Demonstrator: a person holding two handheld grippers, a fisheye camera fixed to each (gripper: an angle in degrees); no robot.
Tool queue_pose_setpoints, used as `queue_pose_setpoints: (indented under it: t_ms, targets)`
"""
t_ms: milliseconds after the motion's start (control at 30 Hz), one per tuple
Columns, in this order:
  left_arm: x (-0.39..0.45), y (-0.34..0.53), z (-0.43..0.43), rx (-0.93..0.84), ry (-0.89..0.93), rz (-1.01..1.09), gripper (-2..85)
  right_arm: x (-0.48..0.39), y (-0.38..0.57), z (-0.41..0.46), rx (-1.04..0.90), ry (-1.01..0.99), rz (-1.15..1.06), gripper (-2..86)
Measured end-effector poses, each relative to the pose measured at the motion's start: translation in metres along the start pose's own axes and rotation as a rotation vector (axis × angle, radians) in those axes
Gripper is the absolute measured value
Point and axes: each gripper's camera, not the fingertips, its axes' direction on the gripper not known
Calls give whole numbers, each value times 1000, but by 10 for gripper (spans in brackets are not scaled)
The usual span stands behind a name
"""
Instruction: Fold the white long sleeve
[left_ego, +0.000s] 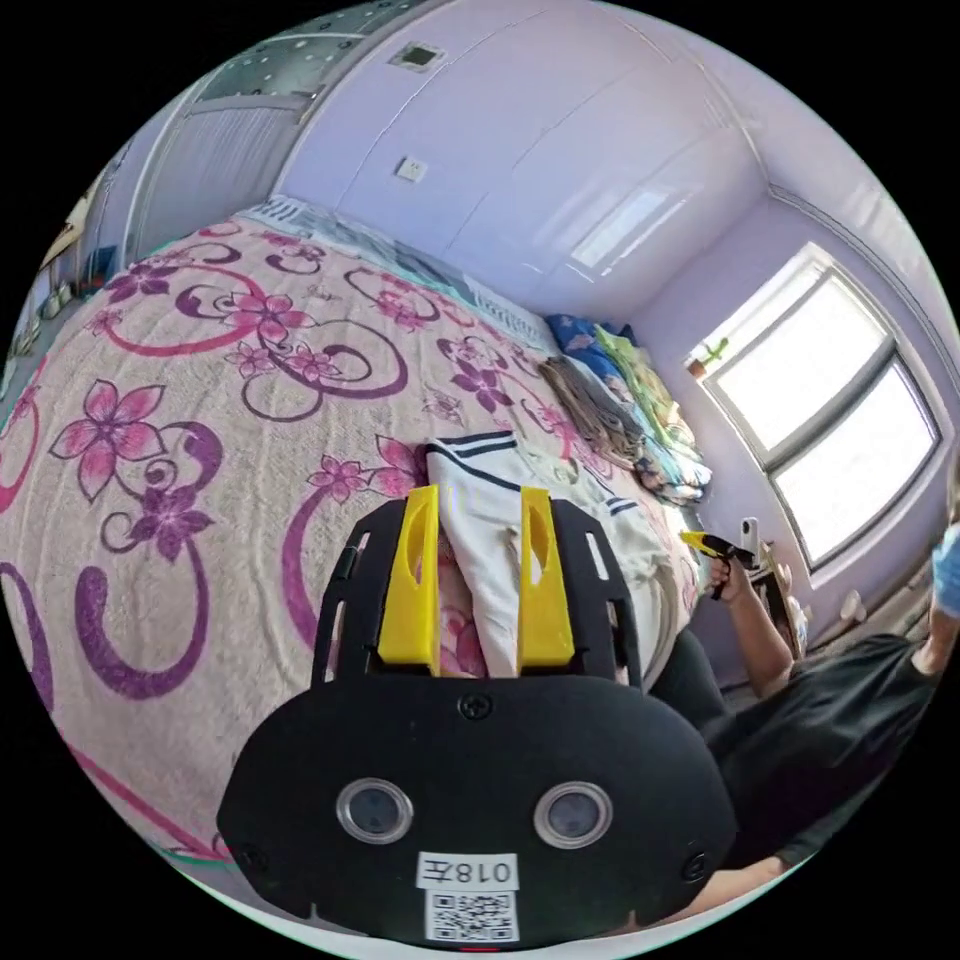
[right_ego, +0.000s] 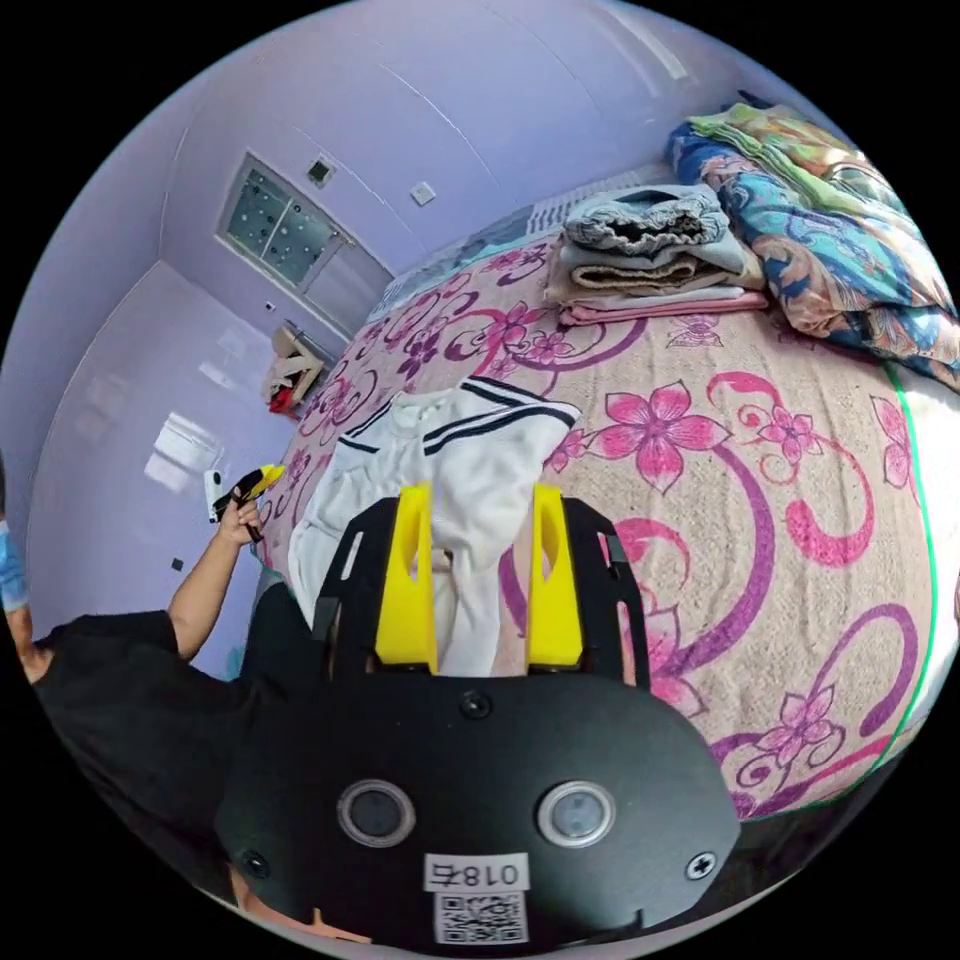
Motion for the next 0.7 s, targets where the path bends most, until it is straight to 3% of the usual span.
queue_pose_setpoints:
  t_ms: [100,233,367,500,700]
  targets:
    - [17,-19,62,-129,-150,-35,153,12,-34,55,-100,85,140,172]
    - [46,-18,109,-226,-170,-37,144,3,-38,96,-144,165,231,173]
    - [114,8,129,-230,-474,115,48,-47,-14,109,-126,131,120,45]
    - [155,41,112,-98,-536,181,4,-87,8,120,-95,262,39,19]
    - [227,112,40,265,-587,349,-6,-156,42,76,223,335,-147,8]
